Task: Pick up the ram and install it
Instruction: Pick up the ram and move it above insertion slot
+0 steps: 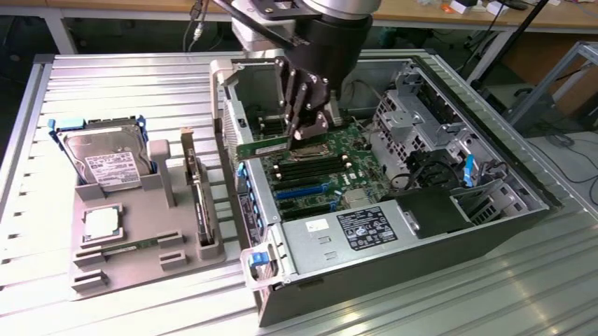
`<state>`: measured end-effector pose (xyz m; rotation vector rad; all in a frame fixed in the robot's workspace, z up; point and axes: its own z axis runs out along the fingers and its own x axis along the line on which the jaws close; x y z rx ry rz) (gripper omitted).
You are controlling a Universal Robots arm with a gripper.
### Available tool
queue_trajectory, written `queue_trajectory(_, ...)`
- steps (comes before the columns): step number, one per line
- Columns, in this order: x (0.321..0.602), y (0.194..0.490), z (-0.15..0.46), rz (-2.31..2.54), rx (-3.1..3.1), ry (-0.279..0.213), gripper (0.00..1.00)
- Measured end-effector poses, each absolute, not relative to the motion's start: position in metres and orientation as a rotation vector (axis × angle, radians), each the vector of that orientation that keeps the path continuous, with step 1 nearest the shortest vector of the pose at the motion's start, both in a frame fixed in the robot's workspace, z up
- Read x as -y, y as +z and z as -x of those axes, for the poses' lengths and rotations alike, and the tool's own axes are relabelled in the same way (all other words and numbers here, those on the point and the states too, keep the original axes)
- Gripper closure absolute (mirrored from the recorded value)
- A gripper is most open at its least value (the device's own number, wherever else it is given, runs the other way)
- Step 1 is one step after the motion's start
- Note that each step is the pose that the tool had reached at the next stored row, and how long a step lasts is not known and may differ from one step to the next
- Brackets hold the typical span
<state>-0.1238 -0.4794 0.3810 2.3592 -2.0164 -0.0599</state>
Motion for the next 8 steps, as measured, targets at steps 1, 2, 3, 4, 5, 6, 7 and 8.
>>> queue_trajectory(1,0.479,0.381,0.119,-2.361,2.015,-0.06,0.86)
queue_trajectory(2,0.479,0.381,0.112,-2.363,2.012,-0.06,0.86)
queue_trajectory(3,0.479,0.381,0.1,-2.366,2.009,-0.06,0.86)
queue_trajectory(4,0.479,0.381,0.09,-2.367,2.007,-0.06,0.86)
queue_trajectory(5,0.479,0.381,0.085,-2.367,2.006,-0.06,0.86)
queue_trajectory(6,0.479,0.381,0.08,-2.368,2.006,-0.06,0.86)
queue_trajectory(7,0.479,0.381,0.077,-2.367,2.008,-0.06,0.86)
queue_trajectory(8,0.479,0.381,0.075,-2.364,2.01,-0.06,0.86)
